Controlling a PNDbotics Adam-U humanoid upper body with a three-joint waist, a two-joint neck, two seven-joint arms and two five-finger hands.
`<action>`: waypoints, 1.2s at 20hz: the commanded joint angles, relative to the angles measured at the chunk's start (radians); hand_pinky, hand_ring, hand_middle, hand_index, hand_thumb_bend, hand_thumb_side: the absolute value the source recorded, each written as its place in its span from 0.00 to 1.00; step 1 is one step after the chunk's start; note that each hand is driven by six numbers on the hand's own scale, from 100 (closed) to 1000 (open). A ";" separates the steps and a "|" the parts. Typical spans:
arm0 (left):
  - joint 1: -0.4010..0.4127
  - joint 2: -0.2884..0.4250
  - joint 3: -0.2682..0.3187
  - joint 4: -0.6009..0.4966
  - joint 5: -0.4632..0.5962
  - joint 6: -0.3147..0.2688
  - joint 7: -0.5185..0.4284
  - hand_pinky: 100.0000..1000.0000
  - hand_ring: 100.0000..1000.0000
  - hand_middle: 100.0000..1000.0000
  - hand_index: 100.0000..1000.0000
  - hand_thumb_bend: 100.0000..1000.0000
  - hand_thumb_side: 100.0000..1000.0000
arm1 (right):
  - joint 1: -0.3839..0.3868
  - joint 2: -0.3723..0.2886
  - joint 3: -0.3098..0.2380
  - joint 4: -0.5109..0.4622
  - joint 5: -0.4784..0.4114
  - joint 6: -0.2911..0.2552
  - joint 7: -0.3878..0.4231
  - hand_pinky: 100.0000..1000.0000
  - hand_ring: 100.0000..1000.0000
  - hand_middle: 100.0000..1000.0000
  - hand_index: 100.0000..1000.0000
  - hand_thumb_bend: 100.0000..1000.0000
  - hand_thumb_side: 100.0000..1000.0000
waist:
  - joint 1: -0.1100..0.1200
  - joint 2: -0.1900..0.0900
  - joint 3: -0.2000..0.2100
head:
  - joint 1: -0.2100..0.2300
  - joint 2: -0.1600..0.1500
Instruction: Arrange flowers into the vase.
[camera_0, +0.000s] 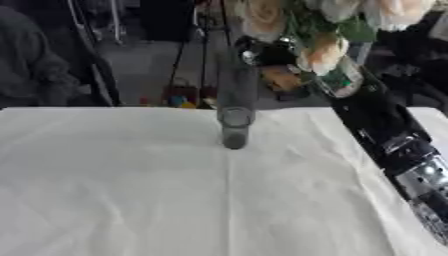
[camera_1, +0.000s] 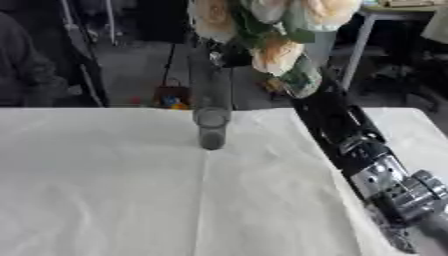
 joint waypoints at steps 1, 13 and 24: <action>-0.006 0.032 0.015 -0.009 0.003 0.001 0.002 0.65 0.63 0.71 0.52 0.97 0.71 | -0.015 -0.032 -0.007 -0.015 0.001 -0.002 0.003 1.00 0.76 0.71 0.87 0.00 0.41 | 0.003 -0.016 -0.002 | 0.004 0.004; 0.005 0.044 0.018 -0.005 0.002 0.001 0.005 0.65 0.63 0.71 0.52 0.97 0.71 | -0.021 -0.046 -0.006 -0.009 -0.006 0.005 0.076 1.00 0.78 0.73 0.87 0.00 0.48 | -0.007 -0.035 -0.026 | 0.015 0.025; 0.013 0.056 0.021 -0.002 0.001 0.003 0.007 0.65 0.63 0.71 0.52 0.97 0.72 | -0.028 -0.054 -0.001 0.022 -0.006 -0.008 0.186 1.00 0.79 0.74 0.86 0.00 0.48 | -0.025 -0.050 -0.032 | 0.027 0.049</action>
